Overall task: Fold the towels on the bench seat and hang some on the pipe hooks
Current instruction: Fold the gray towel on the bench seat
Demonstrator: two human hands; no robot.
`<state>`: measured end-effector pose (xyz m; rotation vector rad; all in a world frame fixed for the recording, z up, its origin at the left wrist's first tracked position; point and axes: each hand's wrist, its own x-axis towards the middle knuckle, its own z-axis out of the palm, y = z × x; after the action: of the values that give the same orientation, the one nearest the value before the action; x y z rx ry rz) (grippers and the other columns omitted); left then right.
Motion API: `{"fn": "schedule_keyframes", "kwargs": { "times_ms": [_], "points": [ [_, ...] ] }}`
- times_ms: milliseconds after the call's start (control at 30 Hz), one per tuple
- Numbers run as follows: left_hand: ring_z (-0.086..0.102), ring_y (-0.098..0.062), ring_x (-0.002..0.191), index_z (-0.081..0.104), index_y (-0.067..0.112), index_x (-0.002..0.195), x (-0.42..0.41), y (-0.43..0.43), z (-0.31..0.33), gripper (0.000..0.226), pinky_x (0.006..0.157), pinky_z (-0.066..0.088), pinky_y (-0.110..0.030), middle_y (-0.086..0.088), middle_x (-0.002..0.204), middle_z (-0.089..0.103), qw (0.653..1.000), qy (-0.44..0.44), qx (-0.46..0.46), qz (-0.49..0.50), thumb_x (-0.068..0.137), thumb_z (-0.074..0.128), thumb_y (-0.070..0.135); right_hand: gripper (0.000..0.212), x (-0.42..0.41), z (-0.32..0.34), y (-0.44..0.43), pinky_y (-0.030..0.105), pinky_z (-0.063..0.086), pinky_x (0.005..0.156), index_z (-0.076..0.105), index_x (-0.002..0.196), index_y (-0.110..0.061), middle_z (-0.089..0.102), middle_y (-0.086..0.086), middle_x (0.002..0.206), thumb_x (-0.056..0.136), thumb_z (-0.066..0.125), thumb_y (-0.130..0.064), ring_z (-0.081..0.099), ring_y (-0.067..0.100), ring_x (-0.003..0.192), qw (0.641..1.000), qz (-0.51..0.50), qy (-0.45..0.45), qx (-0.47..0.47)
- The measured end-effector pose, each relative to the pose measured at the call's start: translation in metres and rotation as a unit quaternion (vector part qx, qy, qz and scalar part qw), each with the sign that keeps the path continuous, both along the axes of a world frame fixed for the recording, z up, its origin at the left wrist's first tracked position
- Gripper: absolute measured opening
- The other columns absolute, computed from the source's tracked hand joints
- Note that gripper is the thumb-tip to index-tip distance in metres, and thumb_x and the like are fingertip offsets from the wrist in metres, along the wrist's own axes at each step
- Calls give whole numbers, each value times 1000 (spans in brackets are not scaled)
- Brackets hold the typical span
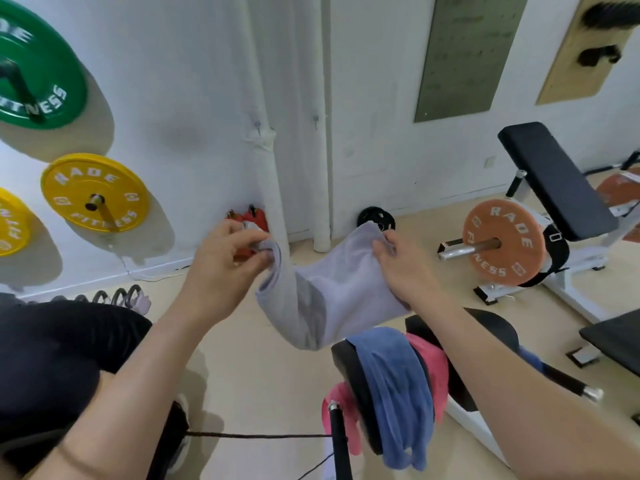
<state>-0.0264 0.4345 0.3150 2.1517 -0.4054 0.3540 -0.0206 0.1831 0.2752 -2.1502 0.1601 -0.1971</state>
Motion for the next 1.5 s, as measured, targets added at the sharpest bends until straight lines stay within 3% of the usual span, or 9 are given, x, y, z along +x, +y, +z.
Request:
{"fn": "schedule_keyframes", "kwargs": {
  "times_ms": [167,300,467,633,800,1100,1333,1433,1500],
  "points": [
    [53,-5,99,62,47,71,-1,21,18,38,87,41,-23,13,109,49,999,-29,2,21,79,70,12,38,-8,13,-5,41,46,86,53,117,5,60,24,114,101,41,-28,57,37,106,999,-46,0,28],
    [55,0,73,65,35,79,-15,-30,2,17,72,44,-22,9,84,65,996,29,57,-63,85,64,19,37,-19,12,-18,32,39,65,55,100,6,60,20,87,98,45,-30,55,28,79,997,-10,31,74],
    [55,-8,73,61,24,84,-36,-106,-27,10,68,43,-26,9,77,63,986,64,87,-126,90,59,32,28,-67,-1,-44,19,38,57,63,79,-7,60,3,69,96,54,-27,52,9,63,992,22,52,110],
    [57,2,69,66,30,76,-63,-161,-28,9,64,43,-15,14,70,65,978,80,70,-177,82,70,34,28,-109,-11,-84,31,54,82,67,115,-24,75,6,97,88,67,-30,69,16,91,983,55,56,168],
    [63,-7,78,69,26,81,-97,-229,-21,5,75,49,-24,8,78,69,979,104,0,-173,80,73,29,28,-149,4,-144,22,47,53,52,115,-25,67,10,76,90,64,-22,61,11,59,981,61,-7,184],
    [51,9,60,63,28,73,-147,-388,-52,16,62,40,-7,14,68,60,988,105,-46,-103,74,79,25,13,-197,-14,-289,13,36,43,46,103,-11,50,4,59,94,54,-6,41,1,42,984,60,-32,164],
    [61,0,75,75,24,83,-174,-437,-55,20,69,46,-15,9,81,72,974,187,55,-116,67,83,33,18,-225,-27,-354,33,48,75,71,84,-8,68,9,82,91,56,-14,59,17,77,970,72,116,199],
    [62,0,77,76,27,82,-185,-427,-44,17,70,47,-15,8,83,72,967,199,95,-126,67,83,33,34,-233,-22,-356,31,47,71,73,79,-14,69,6,82,90,60,-43,61,19,78,946,148,146,250],
    [59,8,70,76,29,78,-192,-414,-33,16,61,43,-6,18,73,69,964,200,123,-126,67,83,37,28,-239,-16,-347,28,51,73,73,89,-12,71,2,85,81,71,-39,65,14,80,942,223,155,199]
  ]
}}
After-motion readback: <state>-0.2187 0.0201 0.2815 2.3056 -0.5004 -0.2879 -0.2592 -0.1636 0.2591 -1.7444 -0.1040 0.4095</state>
